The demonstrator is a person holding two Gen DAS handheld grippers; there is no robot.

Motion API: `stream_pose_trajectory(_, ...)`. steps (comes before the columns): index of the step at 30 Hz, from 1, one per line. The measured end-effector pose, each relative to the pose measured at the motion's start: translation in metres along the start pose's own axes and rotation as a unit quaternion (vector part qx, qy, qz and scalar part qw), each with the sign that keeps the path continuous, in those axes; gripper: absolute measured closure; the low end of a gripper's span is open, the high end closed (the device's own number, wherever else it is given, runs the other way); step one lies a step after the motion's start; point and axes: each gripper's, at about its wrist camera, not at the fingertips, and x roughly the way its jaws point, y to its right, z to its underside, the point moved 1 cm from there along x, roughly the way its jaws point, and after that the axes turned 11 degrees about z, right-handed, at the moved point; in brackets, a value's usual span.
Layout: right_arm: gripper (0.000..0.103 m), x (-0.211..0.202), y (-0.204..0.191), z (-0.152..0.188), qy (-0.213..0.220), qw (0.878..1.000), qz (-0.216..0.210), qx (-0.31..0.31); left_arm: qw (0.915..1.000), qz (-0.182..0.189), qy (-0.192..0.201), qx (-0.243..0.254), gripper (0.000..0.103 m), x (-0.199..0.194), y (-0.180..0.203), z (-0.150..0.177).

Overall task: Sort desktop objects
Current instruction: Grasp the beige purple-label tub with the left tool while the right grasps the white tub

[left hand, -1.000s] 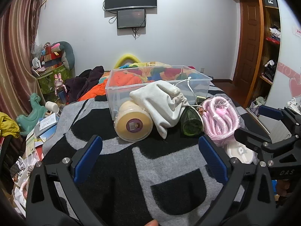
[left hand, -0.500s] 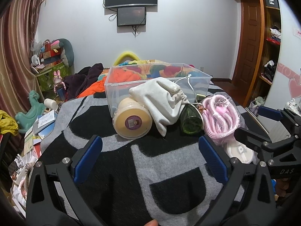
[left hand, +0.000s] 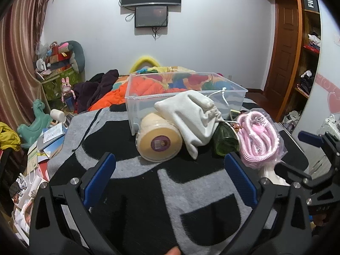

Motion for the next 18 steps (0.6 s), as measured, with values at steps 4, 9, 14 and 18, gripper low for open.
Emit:
stream_pose_trajectory(4, 0.0, 0.004, 0.003, 0.009, -0.016, 1.0, 0.004, -0.002, 0.9997, 0.0, -0.025, 0.003, 0.0, 0.01, -0.011, -0.005)
stream_pose_trajectory(9, 0.0, 0.01, 0.008, 0.016, -0.036, 0.999, -0.005, 0.011, 0.9974, -0.001, -0.072, 0.008, 0.0, 0.029, -0.022, -0.004)
stream_pose_trajectory(14, 0.0, 0.02, 0.007, 0.025, -0.064, 0.997, -0.021, 0.026, 0.9934, -0.003, -0.112, 0.024, 0.016, 0.048, -0.023, -0.001)
stream_pose_trajectory(18, 0.0, 0.03, 0.005, 0.032, -0.083, 0.996, -0.03, 0.03, 0.987, 0.012, -0.16, 0.015, 0.019, 0.069, -0.029, 0.001)
